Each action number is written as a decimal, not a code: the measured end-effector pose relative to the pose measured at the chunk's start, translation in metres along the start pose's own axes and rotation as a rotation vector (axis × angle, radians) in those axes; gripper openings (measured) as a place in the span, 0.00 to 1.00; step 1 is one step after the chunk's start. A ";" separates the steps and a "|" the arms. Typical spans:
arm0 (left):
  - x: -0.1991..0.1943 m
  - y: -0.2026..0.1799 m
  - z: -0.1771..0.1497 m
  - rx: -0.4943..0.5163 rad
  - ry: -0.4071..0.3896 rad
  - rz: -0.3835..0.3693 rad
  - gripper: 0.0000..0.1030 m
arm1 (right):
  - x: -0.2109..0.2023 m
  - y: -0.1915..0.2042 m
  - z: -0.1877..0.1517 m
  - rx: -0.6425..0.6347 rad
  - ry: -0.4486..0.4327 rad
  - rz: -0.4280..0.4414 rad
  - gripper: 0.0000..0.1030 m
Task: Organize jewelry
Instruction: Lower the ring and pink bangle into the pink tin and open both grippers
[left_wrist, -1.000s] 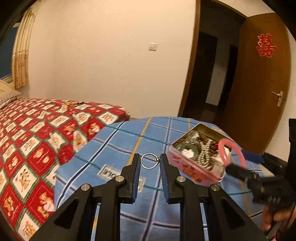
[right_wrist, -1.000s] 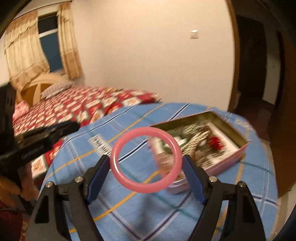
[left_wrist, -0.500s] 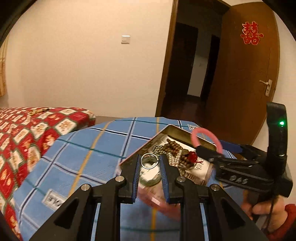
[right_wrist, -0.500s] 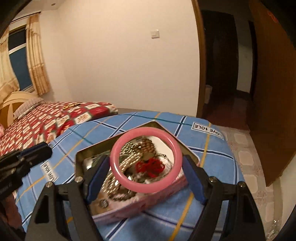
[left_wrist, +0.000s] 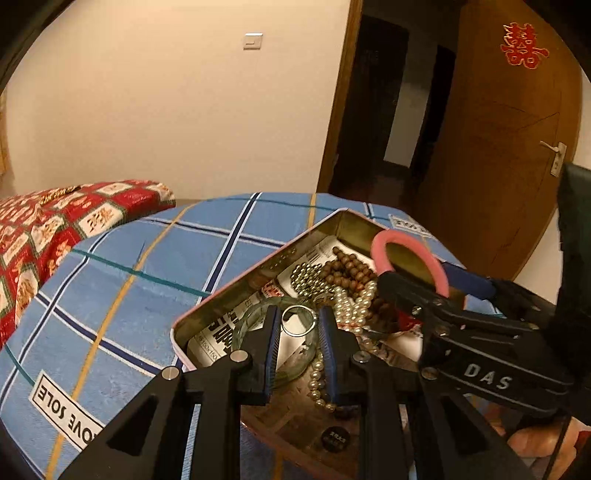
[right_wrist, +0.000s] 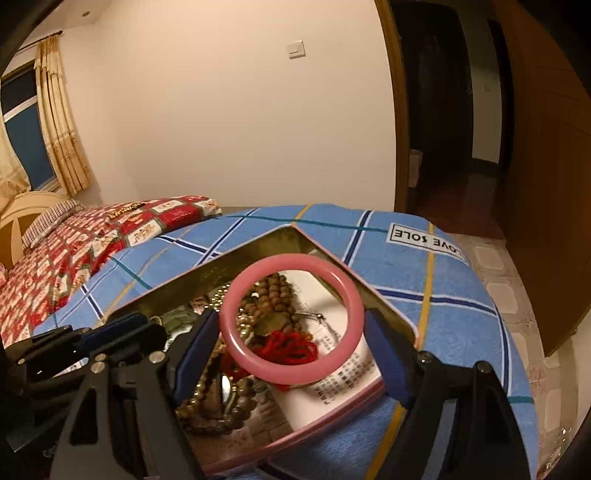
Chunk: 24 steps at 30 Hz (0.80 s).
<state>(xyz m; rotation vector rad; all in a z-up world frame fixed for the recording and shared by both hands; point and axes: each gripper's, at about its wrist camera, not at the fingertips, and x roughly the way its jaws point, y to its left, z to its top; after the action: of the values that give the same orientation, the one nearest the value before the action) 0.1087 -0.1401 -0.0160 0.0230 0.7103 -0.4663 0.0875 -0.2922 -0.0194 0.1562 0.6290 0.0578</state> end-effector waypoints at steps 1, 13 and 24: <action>0.002 0.002 0.000 -0.008 0.005 0.005 0.20 | 0.001 0.000 0.001 -0.002 -0.001 -0.002 0.80; 0.010 0.000 -0.004 0.018 0.018 0.056 0.20 | 0.009 0.001 0.002 -0.023 0.004 -0.005 0.80; 0.012 -0.008 -0.003 0.033 0.036 0.093 0.20 | 0.012 0.004 0.002 -0.035 0.020 0.006 0.80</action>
<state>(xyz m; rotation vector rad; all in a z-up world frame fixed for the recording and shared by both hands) 0.1115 -0.1517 -0.0249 0.0958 0.7338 -0.3890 0.0983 -0.2870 -0.0242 0.1234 0.6471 0.0758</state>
